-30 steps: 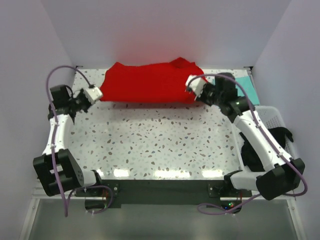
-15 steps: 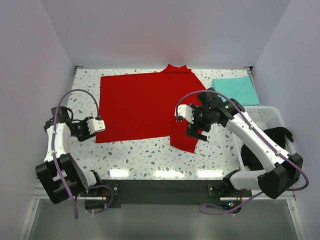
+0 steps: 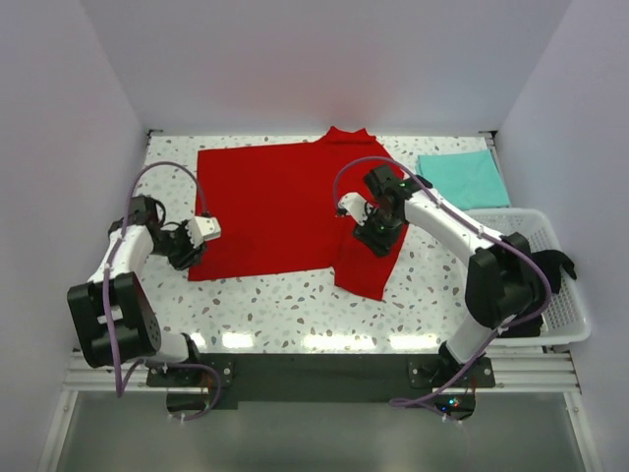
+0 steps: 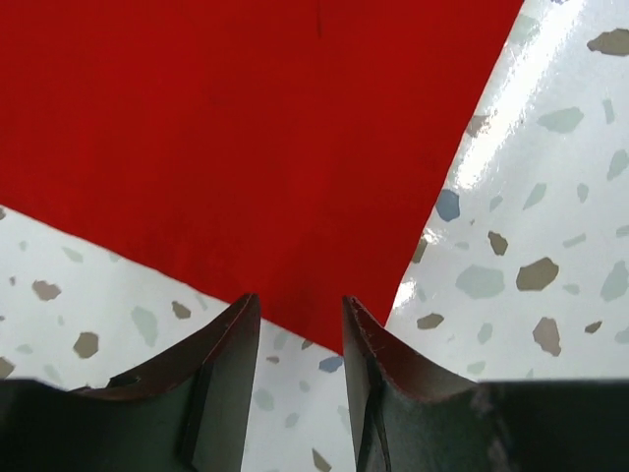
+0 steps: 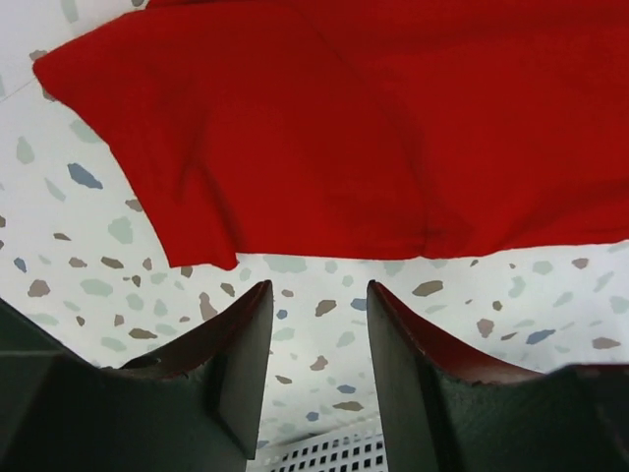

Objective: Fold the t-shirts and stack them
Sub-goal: Flatten the tshirt out

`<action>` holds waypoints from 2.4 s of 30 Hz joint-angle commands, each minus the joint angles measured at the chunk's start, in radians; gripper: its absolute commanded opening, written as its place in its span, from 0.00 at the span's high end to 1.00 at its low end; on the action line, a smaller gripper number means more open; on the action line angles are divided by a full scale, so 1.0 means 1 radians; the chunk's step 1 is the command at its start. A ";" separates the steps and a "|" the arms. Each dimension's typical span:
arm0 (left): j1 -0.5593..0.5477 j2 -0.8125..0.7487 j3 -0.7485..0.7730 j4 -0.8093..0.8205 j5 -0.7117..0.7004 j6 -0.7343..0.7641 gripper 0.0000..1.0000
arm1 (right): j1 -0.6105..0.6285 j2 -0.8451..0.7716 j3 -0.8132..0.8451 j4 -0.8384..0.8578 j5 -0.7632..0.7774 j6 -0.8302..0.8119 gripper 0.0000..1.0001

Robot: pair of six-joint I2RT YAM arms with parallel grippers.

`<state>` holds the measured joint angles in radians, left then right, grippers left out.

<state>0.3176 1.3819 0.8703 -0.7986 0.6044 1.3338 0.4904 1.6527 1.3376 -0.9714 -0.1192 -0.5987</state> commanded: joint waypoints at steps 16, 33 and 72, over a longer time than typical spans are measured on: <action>-0.063 0.262 -0.024 0.266 -0.207 -0.347 0.75 | -0.045 0.148 -0.225 0.249 0.194 0.051 0.67; -0.057 0.261 0.081 0.237 -0.219 -0.384 0.77 | -0.116 0.015 -0.038 0.025 -0.011 0.075 0.66; -0.071 0.284 0.046 0.216 -0.321 -0.348 0.78 | 0.066 0.182 -0.176 0.105 0.176 0.082 0.59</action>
<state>0.2466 1.6691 0.9447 -0.5335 0.3458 0.9321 0.5461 1.8359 1.1881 -0.8696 0.0368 -0.4690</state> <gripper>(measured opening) 0.223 0.417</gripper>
